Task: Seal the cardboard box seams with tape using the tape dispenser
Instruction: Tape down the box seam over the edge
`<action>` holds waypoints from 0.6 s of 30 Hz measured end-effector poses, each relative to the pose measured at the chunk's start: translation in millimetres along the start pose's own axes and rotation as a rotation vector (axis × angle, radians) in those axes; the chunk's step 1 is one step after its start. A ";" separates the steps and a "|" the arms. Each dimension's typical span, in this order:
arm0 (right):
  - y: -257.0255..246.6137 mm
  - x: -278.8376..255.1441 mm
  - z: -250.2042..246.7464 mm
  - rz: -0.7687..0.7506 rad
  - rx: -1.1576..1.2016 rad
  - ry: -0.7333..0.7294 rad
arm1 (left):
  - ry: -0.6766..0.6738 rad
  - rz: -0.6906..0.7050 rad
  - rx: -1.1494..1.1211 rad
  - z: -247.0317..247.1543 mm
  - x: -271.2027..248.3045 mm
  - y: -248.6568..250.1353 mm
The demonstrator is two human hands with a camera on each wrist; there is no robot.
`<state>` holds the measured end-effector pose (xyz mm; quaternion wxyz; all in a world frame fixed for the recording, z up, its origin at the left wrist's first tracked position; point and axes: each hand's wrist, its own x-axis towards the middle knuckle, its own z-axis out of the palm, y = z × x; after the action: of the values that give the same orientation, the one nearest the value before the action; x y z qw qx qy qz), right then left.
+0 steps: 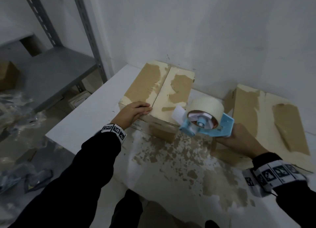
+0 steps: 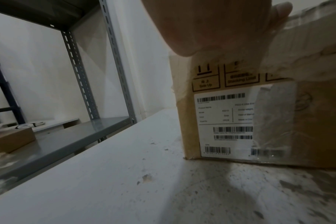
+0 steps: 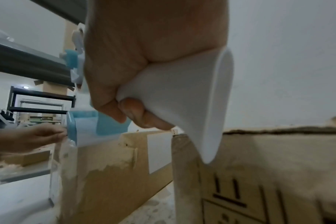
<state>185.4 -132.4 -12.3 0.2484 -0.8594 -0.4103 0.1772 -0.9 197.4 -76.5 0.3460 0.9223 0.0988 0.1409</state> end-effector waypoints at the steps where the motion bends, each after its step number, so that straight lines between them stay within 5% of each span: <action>1: -3.0 0.8 1.1 0.003 -0.033 -0.015 | 0.035 0.022 -0.031 1.9 -0.7 0.9; 10: 4.4 7.0 25.2 0.020 -0.196 -0.052 | 0.113 0.050 -0.023 8.5 -3.0 6.4; 18: 19.5 -22.1 70.7 0.224 0.392 0.176 | 0.132 0.072 -0.003 9.7 -4.6 5.1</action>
<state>148.2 -140.6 -78.7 0.4241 -0.8470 -0.2468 0.2045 -1.6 186.4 -81.0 0.3347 0.9135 0.0881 0.2139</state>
